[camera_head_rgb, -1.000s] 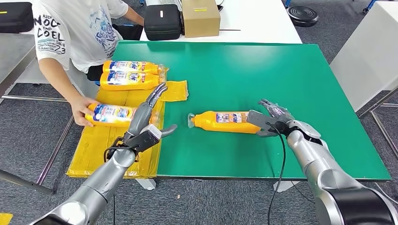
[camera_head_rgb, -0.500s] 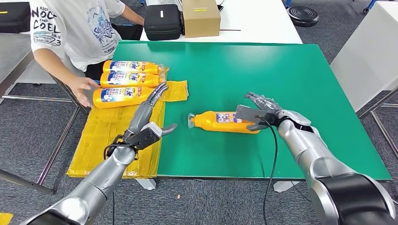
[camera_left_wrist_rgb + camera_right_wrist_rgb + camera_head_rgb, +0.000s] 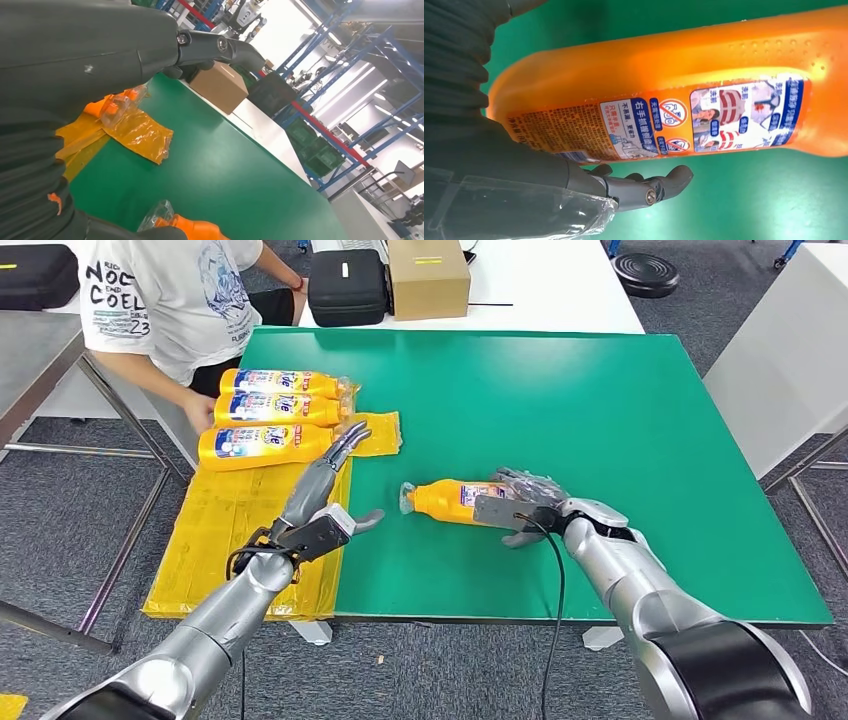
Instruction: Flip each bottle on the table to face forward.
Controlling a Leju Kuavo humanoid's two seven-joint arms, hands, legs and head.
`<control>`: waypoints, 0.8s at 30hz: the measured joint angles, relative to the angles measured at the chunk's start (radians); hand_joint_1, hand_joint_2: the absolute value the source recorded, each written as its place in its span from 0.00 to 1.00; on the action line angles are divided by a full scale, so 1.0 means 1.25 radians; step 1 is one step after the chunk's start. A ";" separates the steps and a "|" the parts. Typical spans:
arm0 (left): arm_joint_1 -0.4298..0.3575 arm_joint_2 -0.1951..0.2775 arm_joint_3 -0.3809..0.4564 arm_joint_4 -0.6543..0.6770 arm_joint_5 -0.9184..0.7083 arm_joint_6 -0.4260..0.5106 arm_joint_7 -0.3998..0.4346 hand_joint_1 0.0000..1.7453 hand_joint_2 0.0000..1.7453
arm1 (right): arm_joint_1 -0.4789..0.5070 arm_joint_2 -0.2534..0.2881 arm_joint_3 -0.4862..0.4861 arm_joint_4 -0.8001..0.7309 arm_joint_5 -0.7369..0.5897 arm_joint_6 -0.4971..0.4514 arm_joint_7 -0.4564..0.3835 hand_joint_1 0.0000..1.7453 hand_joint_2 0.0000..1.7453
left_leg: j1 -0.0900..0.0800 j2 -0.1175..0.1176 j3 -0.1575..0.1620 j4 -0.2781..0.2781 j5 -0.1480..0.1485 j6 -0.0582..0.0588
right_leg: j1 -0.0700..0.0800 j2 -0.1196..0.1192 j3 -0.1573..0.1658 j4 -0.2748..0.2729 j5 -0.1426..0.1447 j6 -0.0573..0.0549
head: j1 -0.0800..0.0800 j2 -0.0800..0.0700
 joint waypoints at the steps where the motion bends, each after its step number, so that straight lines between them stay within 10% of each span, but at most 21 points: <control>1: -0.001 0.000 0.000 0.002 0.000 0.000 0.001 0.00 1.00 | 0.000 0.001 0.002 0.001 0.000 0.003 0.002 0.00 1.00 | 0.000 0.000 0.000 0.000 0.000 0.000 | 0.000 0.000 0.000 0.000 0.000 0.000 | 0.000 0.000; 15: -0.004 -0.002 0.000 0.031 0.002 -0.004 -0.001 0.00 1.00 | -0.010 0.007 0.010 0.018 -0.005 0.029 0.028 0.00 1.00 | 0.000 0.000 0.000 0.000 0.000 0.000 | 0.000 0.000 0.000 0.000 0.000 0.000 | 0.000 0.000; 16: -0.004 -0.003 0.000 0.033 0.002 -0.005 -0.001 0.00 1.00 | -0.010 0.007 0.011 0.018 -0.006 0.030 0.028 0.06 1.00 | 0.000 0.000 0.000 0.000 0.000 0.000 | 0.000 0.000 0.000 0.000 0.000 0.000 | 0.000 0.000; 20: -0.006 -0.006 0.000 0.039 0.002 -0.005 -0.002 0.00 1.00 | -0.010 0.007 0.015 0.020 -0.008 0.032 0.028 0.97 1.00 | 0.000 0.000 0.000 0.000 0.000 0.000 | 0.000 0.000 0.000 0.000 0.000 0.000 | 0.000 0.000; 24: -0.008 -0.008 0.000 0.044 0.003 -0.008 -0.005 0.00 1.00 | -0.010 0.005 0.023 0.022 -0.002 0.033 0.028 1.00 1.00 | 0.000 0.000 0.000 0.000 0.000 0.000 | 0.000 0.000 0.000 0.000 0.000 0.000 | 0.000 0.000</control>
